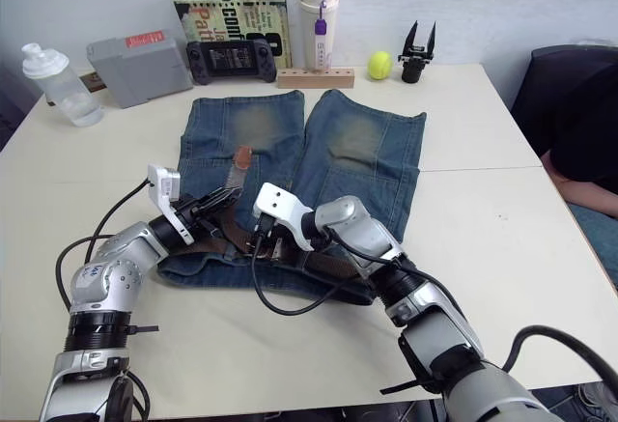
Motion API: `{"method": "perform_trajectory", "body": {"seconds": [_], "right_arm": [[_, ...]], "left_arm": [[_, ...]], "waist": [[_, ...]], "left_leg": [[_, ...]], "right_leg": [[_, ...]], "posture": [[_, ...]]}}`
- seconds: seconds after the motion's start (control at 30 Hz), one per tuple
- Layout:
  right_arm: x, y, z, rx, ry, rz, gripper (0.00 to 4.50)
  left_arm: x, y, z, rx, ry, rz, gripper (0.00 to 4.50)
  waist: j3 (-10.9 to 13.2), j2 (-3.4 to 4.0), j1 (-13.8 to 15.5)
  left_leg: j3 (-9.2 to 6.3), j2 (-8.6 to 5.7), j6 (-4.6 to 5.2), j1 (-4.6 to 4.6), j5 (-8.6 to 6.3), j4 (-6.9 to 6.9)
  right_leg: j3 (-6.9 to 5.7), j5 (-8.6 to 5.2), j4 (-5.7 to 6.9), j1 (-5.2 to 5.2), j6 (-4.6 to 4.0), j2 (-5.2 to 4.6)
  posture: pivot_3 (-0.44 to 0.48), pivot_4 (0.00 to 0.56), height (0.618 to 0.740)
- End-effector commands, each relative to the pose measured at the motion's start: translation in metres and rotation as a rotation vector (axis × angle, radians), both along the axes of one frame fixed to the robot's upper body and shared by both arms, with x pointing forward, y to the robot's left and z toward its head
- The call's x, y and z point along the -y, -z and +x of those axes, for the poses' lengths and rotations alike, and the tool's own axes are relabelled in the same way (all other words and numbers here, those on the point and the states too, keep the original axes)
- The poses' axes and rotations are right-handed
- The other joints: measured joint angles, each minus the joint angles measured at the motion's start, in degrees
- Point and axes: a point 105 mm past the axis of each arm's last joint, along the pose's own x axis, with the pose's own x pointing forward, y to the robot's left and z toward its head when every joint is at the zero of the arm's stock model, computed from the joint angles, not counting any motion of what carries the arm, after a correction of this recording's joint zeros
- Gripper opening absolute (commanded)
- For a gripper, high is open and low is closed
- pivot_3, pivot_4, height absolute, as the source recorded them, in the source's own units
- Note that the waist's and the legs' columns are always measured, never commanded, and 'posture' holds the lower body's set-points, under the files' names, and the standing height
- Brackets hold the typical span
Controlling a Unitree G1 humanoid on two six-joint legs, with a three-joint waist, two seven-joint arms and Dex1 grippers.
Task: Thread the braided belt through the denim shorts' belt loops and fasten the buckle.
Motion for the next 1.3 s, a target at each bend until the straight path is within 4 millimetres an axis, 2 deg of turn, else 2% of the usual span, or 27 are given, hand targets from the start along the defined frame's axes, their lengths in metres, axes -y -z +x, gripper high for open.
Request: {"method": "perform_trajectory", "body": {"seconds": [0.03, 0.13, 0.3, 0.4, 0.47, 0.53, 0.6, 0.67, 0.73, 0.83, 1.0, 1.17, 1.23, 1.3], "right_arm": [[0.027, 0.086, -0.014, -0.171, 0.084, -0.316, 0.02], [0.030, 0.094, -0.018, -0.174, 0.071, -0.362, 0.02], [0.029, 0.103, -0.026, -0.177, 0.028, -0.385, 0.02], [0.030, 0.102, -0.020, -0.154, 0.072, -0.368, 0.02], [0.032, 0.086, -0.004, -0.140, 0.164, -0.269, 0.02], [0.034, 0.071, 0.003, -0.143, 0.207, -0.190, 0.02], [0.034, 0.055, 0.001, -0.186, 0.229, -0.085, 0.02], [0.040, 0.034, -0.001, -0.213, 0.256, 0.035, 0.02], [0.045, 0.017, -0.004, -0.228, 0.278, 0.120, 0.02], [0.050, -0.001, -0.010, -0.258, 0.290, 0.204, 0.02], [0.049, -0.022, -0.021, -0.304, 0.259, 0.281, 0.02], [0.046, -0.020, -0.025, -0.327, 0.239, 0.275, 0.02], [0.042, -0.019, -0.023, -0.333, 0.238, 0.290, 0.02], [0.038, -0.018, -0.020, -0.330, 0.236, 0.293, 0.02]], "left_arm": [[0.011, -0.040, -0.006, 0.102, 0.099, -0.083, 0.00], [0.015, -0.059, -0.006, 0.126, 0.131, -0.120, 0.00], [0.018, -0.105, 0.013, 0.201, 0.131, -0.177, 0.00], [0.024, -0.110, 0.016, 0.207, 0.170, -0.153, 0.00], [0.027, -0.093, 0.016, 0.167, 0.180, -0.108, 0.00], [0.026, -0.079, 0.015, 0.123, 0.177, -0.096, 0.00], [0.022, -0.056, 0.011, 0.046, 0.177, -0.058, 0.00], [0.015, -0.019, 0.002, -0.069, 0.160, 0.026, 0.00], [0.007, -0.002, -0.002, -0.125, 0.126, 0.057, 0.00], [-0.003, 0.004, -0.004, -0.139, 0.081, 0.068, 0.00], [-0.016, 0.014, -0.004, -0.159, 0.040, 0.123, 0.00], [-0.017, 0.015, -0.004, -0.155, 0.040, 0.142, 0.00], [-0.016, 0.015, -0.004, -0.150, 0.043, 0.146, 0.00], [-0.015, 0.014, -0.004, -0.147, 0.047, 0.149, 0.00]], "waist": [[-0.3, 0.14, 0.1], [-0.6, 0.21, 0.1], [-0.8, 0.18, 0.3], [-0.8, 0.24, 0.1], [-0.8, 0.26, 0.1], [-0.8, 0.26, 0.3], [-0.8, 0.27, 0.5], [-0.8, 0.32, 0.6], [-0.7, 0.41, 0.9], [-0.6, 0.35, 1.9], [-0.3, 0.49, 1.6], [-0.1, 0.44, 1.5], [-0.1, 0.41, 1.5], [-0.1, 0.40, 1.5]], "left_leg": [[0.00, 0.00, -0.03, 0.00, 0.02, 0.01], [0.00, -0.02, -0.04, 0.08, 0.01, 0.02], [-0.04, 0.01, -0.01, 0.18, -0.06, 0.01], [-0.02, 0.01, -0.02, 0.18, -0.05, 0.01], [0.00, 0.03, -0.11, 0.19, 0.00, 0.00], [-0.01, 0.13, -0.15, 0.16, 0.03, 0.01], [-0.01, 0.13, -0.15, 0.15, 0.01, 0.01], [-0.01, 0.12, -0.10, 0.04, -0.03, 0.01], [-0.02, 0.09, -0.06, -0.11, -0.08, 0.01], [-0.01, 0.02, 0.25, -0.34, -0.15, 0.05], [-0.03, -0.18, 0.64, -0.51, -0.41, 0.05], [0.02, -0.17, 0.49, -0.78, -0.27, 0.05], [0.06, -0.19, 0.47, -1.19, -0.13, 0.12], [0.09, -0.20, 0.49, -1.18, -0.10, 0.13]], "right_leg": [[0.00, 0.00, -0.01, 0.01, 0.00, 0.00], [0.01, 0.00, -0.05, 0.14, 0.00, -0.01], [0.01, 0.00, -0.05, 0.21, 0.00, 0.04], [0.02, 0.00, -0.05, 0.21, 0.00, 0.05], [0.05, -0.01, -0.05, 0.19, -0.01, 0.08], [0.04, -0.01, -0.06, 0.17, -0.02, 0.16], [0.06, 0.00, -0.06, 0.17, -0.03, 0.16], [0.07, 0.00, -0.11, 0.09, -0.03, 0.15], [0.12, 0.00, -0.22, 0.00, -0.03, 0.15], [0.13, 0.00, -0.44, -0.09, -0.04, 0.09], [0.09, 0.00, -0.55, -0.15, -0.03, -0.11], [0.06, 0.00, -0.47, -0.50, -0.03, -0.07], [0.06, 0.00, -0.32, -0.94, -0.03, -0.07], [0.06, 0.00, -0.30, -0.93, -0.03, -0.07]], "posture": [[0.000, 0.150, 0.713], [0.000, 0.150, 0.713], [0.000, 0.150, 0.713], [0.000, 0.150, 0.713], [0.000, 0.150, 0.713], [0.000, 0.150, 0.713], [0.000, 0.150, 0.713], [0.000, 0.150, 0.713], [0.000, 0.150, 0.713], [0.000, 0.150, 0.713], [0.000, 0.150, 0.713], [0.000, 0.150, 0.713], [0.000, 0.150, 0.713], [0.000, 0.150, 0.713]]}}
